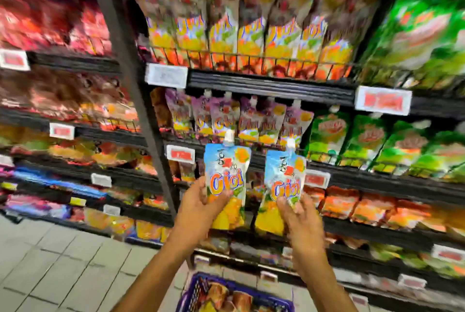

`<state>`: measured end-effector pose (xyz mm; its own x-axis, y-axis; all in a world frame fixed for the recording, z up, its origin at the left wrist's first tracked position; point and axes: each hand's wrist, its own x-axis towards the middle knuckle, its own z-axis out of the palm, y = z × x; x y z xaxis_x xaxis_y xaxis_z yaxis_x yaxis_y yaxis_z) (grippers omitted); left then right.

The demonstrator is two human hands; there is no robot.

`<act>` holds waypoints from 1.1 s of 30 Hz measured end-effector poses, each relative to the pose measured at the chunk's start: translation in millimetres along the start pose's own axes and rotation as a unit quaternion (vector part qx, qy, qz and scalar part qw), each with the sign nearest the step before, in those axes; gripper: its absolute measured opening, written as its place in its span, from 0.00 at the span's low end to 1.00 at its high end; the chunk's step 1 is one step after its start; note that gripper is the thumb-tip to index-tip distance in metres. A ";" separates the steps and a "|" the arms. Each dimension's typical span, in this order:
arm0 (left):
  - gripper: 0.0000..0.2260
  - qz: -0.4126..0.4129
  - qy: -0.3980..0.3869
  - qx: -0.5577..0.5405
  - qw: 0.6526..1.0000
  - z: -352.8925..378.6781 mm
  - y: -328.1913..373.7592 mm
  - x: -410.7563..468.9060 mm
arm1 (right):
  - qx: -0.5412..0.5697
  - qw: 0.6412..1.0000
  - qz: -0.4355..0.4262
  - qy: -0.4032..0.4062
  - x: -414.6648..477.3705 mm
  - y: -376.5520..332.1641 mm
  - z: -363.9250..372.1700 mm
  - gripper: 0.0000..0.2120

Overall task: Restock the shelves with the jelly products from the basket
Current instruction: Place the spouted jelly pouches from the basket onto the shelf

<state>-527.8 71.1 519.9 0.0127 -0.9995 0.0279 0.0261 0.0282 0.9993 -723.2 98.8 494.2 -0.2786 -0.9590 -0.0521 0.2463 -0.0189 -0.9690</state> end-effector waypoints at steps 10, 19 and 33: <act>0.13 0.187 -0.007 -0.006 0.982 -38.2 176.7 20.8 | 0.017 0.983 -0.172 -0.062 5.9 -171.8 83.5 0.15; 0.11 0.287 -0.029 -0.018 0.957 -86.5 262.9 69.6 | -0.014 0.952 -0.307 -0.011 18.5 -248.1 151.7 0.17; 0.06 0.308 -0.076 -0.038 0.948 -117.0 327.1 126.6 | -0.151 0.858 -0.489 0.040 98.9 -420.7 262.2 0.14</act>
<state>-400.7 -44.8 847.3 -0.0948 -0.7829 0.6149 0.1330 0.6022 0.7872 -611.0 -62.2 960.0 -0.2817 -0.5031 0.8170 -0.3896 -0.7182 -0.5766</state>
